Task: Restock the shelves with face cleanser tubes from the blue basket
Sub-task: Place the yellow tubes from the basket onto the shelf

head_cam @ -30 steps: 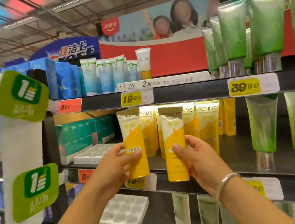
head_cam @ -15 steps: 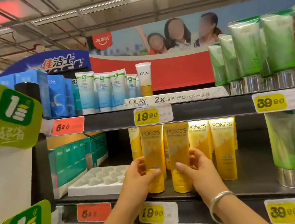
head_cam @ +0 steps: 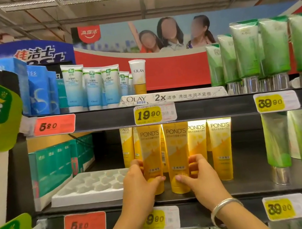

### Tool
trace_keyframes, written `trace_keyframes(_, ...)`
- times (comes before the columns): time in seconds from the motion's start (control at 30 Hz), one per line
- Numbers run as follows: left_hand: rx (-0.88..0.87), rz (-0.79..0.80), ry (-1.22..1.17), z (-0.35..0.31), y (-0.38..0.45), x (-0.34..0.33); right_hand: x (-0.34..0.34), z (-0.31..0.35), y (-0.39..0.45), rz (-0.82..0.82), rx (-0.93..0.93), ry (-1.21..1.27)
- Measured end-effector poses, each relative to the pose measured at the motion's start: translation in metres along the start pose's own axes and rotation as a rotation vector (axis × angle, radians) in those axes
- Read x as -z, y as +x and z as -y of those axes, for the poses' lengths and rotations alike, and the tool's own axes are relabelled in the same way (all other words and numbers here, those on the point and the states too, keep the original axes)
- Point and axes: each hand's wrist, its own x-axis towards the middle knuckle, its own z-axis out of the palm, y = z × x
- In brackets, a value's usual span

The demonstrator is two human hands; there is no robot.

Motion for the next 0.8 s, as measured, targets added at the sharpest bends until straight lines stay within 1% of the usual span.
trace_keyframes(0.23,-0.014,0.043,-0.027,-0.001,0.007,-0.002,0.0,0.005,0.004,-0.026,-0.008,-0.057)
trace_keyframes(0.53,-0.013,0.041,-0.031,0.0,0.007,-0.004,-0.002,0.005,0.007,-0.027,-0.016,-0.083)
trace_keyframes(0.67,-0.035,-0.019,-0.009,-0.003,0.002,-0.002,0.007,0.006,0.002,-0.034,-0.015,-0.066)
trace_keyframes(0.8,-0.132,-0.099,-0.053,-0.014,-0.003,0.014,0.021,0.015,-0.002,-0.103,0.048,-0.024)
